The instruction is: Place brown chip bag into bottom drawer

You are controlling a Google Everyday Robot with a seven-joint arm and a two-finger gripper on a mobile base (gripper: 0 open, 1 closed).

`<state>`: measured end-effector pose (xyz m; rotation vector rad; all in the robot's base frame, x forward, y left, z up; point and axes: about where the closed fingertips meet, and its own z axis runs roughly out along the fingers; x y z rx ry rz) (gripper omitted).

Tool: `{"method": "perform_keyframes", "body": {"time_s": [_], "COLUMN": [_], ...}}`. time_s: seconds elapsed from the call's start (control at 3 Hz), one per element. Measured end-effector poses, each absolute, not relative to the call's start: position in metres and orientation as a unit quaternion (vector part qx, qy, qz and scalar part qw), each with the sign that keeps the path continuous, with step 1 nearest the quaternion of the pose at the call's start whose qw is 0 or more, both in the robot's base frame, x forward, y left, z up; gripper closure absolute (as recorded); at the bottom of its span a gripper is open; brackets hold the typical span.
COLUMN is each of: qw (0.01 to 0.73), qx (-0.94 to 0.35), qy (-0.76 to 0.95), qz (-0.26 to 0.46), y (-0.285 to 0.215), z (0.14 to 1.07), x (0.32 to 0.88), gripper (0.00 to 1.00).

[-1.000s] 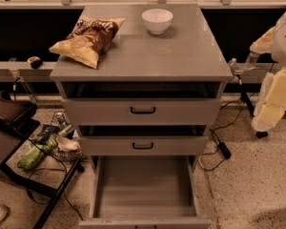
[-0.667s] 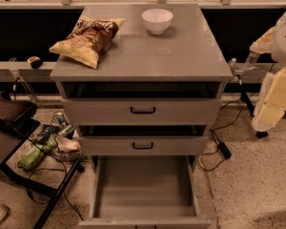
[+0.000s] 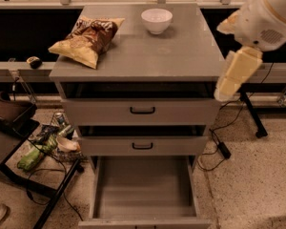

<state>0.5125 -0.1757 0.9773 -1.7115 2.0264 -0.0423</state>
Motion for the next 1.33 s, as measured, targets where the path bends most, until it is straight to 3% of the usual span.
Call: {"method": "perform_keyframes", "body": {"time_s": [0.67,1.33], "qw": [0.34,0.35], "qx": [-0.653,-0.66], "qy": [0.677,0.664], "qz": [-0.025,-0.022], "y": [-0.064,-0.044], "z": [1.015,1.025], "x": [0.65,0.654], "gripper": [0.0,0.0]}}
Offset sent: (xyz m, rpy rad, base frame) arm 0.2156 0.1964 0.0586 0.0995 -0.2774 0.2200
